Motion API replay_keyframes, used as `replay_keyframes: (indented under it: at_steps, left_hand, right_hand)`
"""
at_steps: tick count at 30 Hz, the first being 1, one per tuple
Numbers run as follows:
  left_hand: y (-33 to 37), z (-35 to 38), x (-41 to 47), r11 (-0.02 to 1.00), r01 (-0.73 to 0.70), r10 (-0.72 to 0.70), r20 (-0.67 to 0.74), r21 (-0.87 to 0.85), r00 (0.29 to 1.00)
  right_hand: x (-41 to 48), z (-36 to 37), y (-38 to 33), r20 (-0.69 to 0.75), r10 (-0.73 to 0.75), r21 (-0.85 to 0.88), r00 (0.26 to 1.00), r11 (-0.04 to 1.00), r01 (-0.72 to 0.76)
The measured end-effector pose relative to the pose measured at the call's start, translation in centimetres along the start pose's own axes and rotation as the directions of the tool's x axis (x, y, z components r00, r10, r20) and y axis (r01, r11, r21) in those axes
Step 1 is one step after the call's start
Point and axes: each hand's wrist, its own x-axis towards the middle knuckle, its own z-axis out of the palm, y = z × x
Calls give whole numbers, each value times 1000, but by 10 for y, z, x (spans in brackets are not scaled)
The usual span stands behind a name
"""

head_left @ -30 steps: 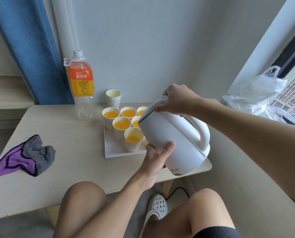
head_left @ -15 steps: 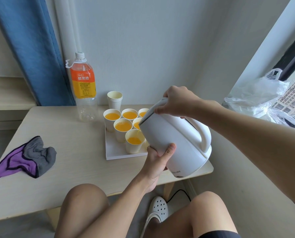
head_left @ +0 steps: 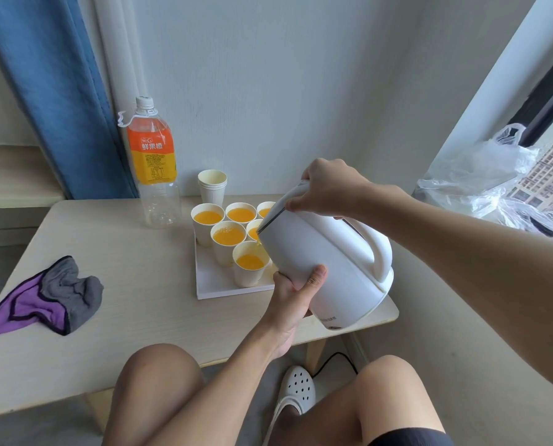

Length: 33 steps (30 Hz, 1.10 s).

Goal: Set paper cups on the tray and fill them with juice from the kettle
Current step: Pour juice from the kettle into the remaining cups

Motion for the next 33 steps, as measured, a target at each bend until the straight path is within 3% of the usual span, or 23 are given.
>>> replay_keyframes:
  at_steps: [33]
  left_hand:
    - [0,2,1,999,21,-21,4,-42,1000]
  right_hand:
    - [2,-2,-5,1,-7,-27,1000,1000,7]
